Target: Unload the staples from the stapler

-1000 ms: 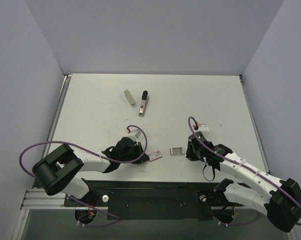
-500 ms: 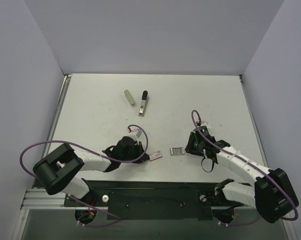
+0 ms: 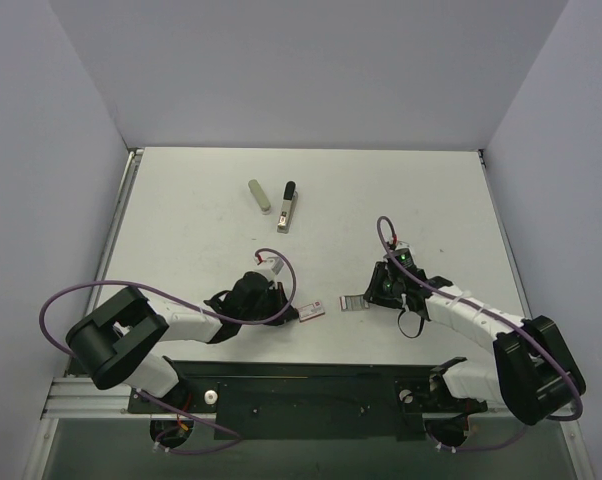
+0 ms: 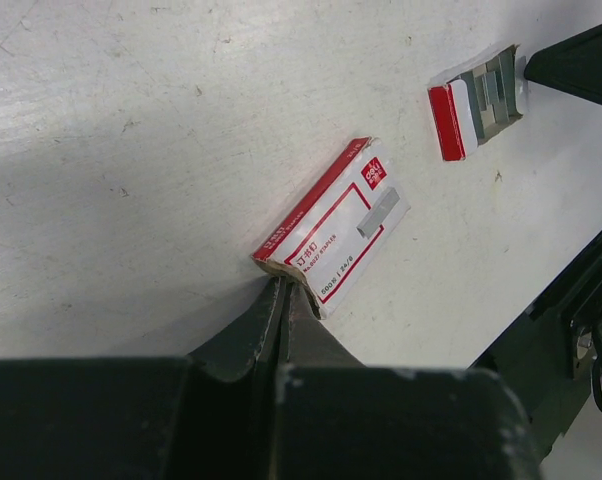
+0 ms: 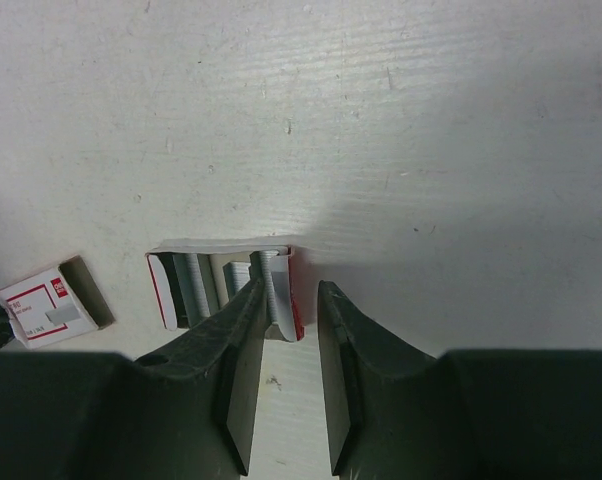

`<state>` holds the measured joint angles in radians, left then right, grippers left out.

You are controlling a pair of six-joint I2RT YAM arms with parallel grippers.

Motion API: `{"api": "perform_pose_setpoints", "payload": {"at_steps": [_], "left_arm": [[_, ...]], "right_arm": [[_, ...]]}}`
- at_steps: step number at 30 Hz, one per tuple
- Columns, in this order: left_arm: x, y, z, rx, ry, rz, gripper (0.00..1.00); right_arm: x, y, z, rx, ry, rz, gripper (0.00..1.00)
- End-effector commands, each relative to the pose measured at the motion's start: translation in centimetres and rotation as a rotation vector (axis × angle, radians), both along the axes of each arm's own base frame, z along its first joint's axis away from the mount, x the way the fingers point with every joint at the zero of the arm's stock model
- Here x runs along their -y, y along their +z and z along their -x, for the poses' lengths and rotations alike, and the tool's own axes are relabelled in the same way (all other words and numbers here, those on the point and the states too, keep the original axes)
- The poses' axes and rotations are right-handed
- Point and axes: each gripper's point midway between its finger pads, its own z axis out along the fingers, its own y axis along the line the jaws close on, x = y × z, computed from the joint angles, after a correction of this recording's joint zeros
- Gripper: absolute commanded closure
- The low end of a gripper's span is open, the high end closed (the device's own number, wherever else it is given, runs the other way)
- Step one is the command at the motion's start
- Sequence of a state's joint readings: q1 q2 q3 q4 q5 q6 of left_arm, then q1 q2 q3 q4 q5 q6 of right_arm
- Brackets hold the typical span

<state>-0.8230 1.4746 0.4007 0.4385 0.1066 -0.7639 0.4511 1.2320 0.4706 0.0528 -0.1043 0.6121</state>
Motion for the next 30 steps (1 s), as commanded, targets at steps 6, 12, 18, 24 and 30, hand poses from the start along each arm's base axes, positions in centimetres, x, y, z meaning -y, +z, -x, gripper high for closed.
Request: {"api": "perform_pose_setpoints", "payload": {"at_steps": [6,12,18,24,30], "left_arm": [[0.2,1.1,-0.8,0.039,-0.004,0.017,1.0],[0.1,1.1,-0.9,0.041,-0.002,0.016,1.0],[0.1,1.1,-0.9,0.041,-0.002,0.016,1.0],[0.2,1.2,-1.1,0.042,0.0,0.017,1.0],[0.3,1.1,-1.0,0.04,-0.009,0.012,1.0]], "right_arm": [[-0.3,-0.2,-0.5,0.003,0.001,-0.015,0.81],[-0.4,-0.6,-0.2,-0.014,0.012,-0.012,0.83],[-0.4,-1.2,0.0,-0.035,0.02,-0.009,0.87],[-0.6,-1.2,0.0,-0.034,0.031,-0.008,0.96],[-0.5,-1.2,0.1,-0.033,0.046,0.035,1.0]]}}
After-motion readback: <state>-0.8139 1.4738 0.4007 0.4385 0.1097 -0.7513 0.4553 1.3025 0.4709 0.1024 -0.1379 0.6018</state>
